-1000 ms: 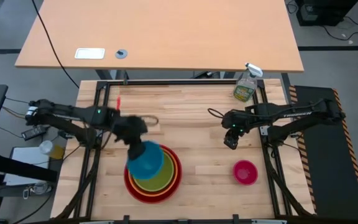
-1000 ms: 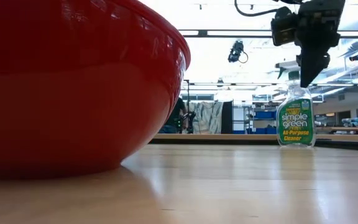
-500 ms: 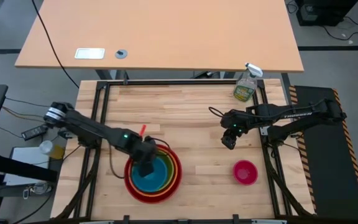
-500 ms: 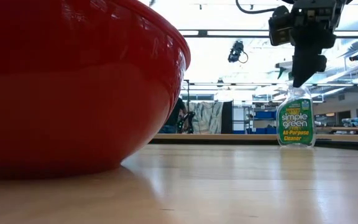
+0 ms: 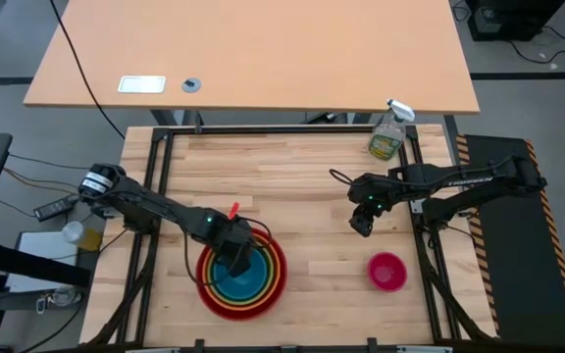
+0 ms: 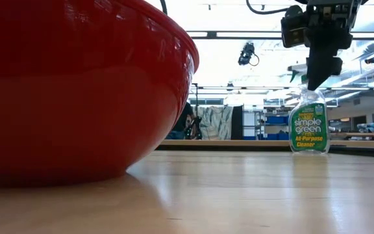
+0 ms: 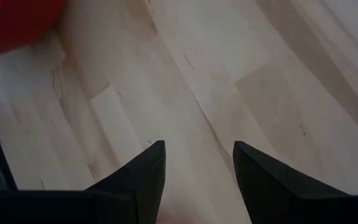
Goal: Nest bowls inside each other
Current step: Stack the blue bowl into the green bowl, then stack the small red bowl into the blue bowl
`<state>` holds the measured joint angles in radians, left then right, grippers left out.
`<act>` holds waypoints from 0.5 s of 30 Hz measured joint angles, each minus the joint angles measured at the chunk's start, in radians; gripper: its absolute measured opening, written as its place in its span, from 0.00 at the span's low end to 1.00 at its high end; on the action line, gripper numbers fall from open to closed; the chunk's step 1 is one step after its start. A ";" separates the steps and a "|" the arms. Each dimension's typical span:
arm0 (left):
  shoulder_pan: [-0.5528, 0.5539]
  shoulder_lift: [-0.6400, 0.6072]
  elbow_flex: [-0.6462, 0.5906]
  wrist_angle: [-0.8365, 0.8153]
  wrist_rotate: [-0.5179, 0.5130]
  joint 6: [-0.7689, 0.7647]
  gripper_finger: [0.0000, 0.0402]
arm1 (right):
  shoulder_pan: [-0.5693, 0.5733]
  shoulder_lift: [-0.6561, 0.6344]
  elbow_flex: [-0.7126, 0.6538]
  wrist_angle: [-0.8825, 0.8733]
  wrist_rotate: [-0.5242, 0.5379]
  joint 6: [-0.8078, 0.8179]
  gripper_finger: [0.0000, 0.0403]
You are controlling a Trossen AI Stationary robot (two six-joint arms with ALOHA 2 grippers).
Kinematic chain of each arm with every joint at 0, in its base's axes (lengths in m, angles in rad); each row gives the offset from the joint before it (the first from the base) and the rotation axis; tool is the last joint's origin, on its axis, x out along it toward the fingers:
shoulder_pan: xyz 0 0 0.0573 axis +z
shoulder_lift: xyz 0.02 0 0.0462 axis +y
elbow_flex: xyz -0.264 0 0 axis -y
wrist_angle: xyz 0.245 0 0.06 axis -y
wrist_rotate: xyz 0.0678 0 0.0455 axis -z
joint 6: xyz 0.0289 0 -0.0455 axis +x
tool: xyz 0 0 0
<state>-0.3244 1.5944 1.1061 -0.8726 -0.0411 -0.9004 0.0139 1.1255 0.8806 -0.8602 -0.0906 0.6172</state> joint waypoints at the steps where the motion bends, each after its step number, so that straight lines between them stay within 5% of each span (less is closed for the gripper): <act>1: 0.000 -0.001 0.000 0.000 0.000 -0.002 0.34 | 0.000 0.000 0.000 0.000 0.000 -0.001 0.48; 9: 0.008 -0.055 0.001 -0.003 0.004 -0.011 0.60 | 0.000 0.000 0.000 -0.001 0.000 -0.019 0.48; 15: 0.008 -0.140 0.002 -0.003 0.021 -0.051 0.68 | 0.000 0.000 0.000 -0.001 0.008 -0.018 0.48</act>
<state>-0.3161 1.4541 1.1080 -0.8759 -0.0202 -0.9509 0.0139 1.1259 0.8806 -0.8616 -0.0821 0.5988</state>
